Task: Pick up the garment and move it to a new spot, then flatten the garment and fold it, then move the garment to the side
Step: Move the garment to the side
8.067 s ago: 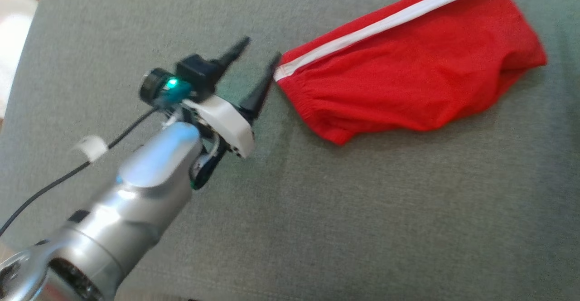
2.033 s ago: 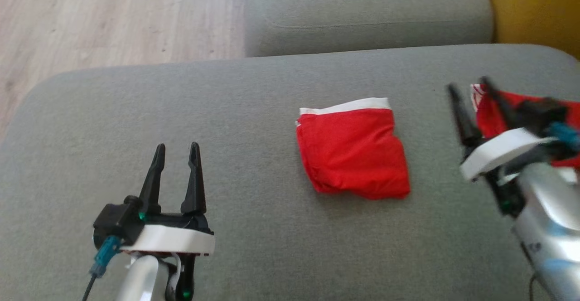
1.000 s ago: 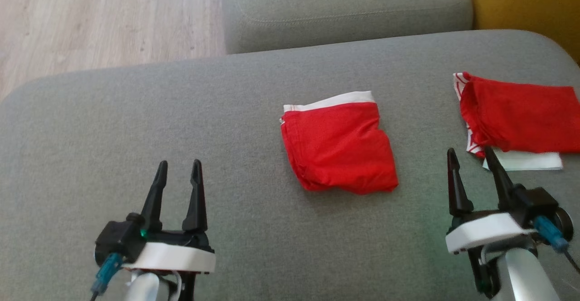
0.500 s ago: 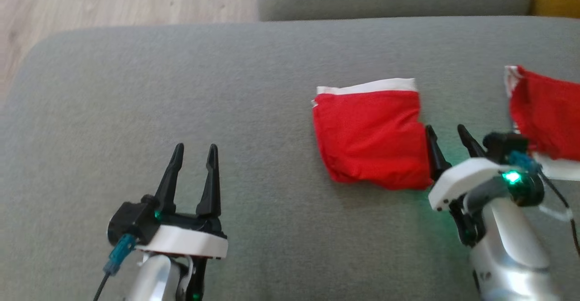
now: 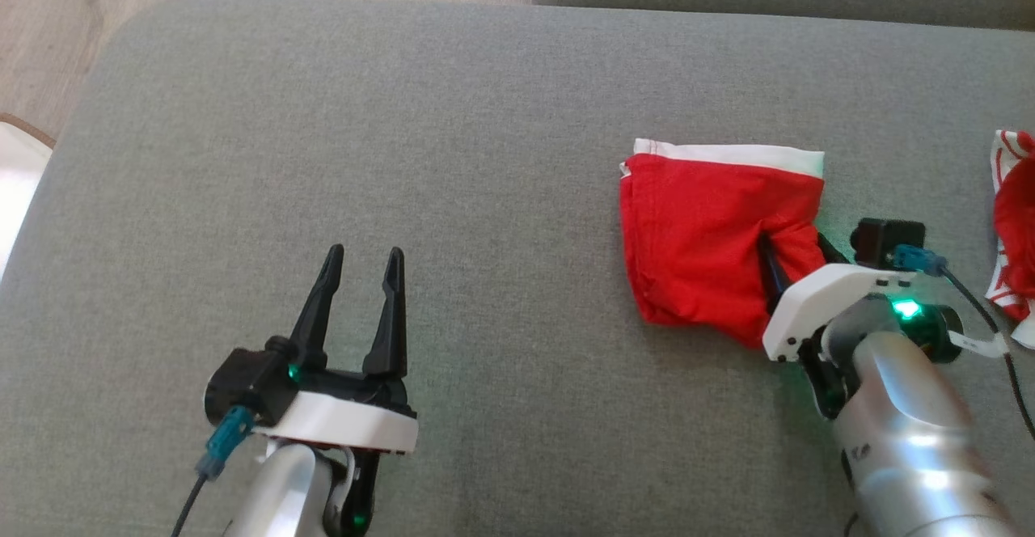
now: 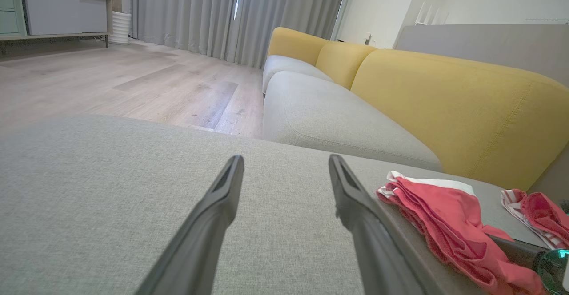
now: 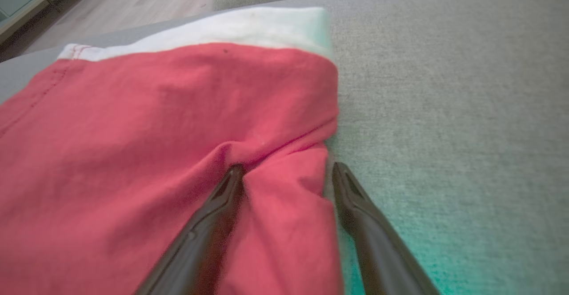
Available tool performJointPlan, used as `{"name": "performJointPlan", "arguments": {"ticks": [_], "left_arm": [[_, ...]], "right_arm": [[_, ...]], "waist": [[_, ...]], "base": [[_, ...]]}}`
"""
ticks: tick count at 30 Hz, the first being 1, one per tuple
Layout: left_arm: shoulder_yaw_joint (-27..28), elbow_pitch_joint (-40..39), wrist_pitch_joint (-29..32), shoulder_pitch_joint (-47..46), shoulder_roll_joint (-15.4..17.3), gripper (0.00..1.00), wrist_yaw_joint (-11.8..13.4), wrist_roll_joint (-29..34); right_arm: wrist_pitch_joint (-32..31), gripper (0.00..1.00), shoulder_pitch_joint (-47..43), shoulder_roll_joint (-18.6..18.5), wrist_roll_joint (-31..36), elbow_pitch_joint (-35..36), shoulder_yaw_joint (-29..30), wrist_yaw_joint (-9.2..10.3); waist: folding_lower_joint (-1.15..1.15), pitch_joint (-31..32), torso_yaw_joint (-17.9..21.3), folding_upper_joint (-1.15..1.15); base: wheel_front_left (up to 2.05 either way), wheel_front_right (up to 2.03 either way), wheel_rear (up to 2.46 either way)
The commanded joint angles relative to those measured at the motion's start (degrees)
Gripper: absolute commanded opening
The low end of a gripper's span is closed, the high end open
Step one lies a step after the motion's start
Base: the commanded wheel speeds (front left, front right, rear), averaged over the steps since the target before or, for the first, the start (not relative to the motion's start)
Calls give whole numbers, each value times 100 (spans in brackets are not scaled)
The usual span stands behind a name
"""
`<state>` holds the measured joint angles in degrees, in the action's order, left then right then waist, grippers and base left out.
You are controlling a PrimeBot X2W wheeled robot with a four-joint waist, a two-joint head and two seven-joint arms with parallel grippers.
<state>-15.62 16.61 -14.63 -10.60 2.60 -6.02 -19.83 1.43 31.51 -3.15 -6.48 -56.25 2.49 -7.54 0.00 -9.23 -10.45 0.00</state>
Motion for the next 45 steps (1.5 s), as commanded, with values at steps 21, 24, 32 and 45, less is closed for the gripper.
{"name": "performJointPlan", "arguments": {"ticks": [21, 24, 32, 45], "left_arm": [[9, -266, -37, -65, 28, 100, 111, -140], [9, -307, -37, -19, 28, 100, 152, -165], [21, -409, -37, -165, 28, 100, 165, -154], [-62, -330, -37, -742, 28, 100, 59, -113]], "right_arm": [[951, 0, 548, -312, 730, -215, -1324, 5], [790, 0, 559, -588, 498, -62, -1798, 5], [190, 0, 680, -2081, -423, 866, -2763, 5], [-485, 0, 958, -3845, -689, 1451, -2586, 5]], "waist": [[0, 613, 902, 0], [0, 634, 1070, 0], [0, 239, 1333, 0], [0, -711, 1266, 0]], "base": [[0, 0, 0], [0, 0, 0], [0, 0, 0], [0, 0, 0]]}}
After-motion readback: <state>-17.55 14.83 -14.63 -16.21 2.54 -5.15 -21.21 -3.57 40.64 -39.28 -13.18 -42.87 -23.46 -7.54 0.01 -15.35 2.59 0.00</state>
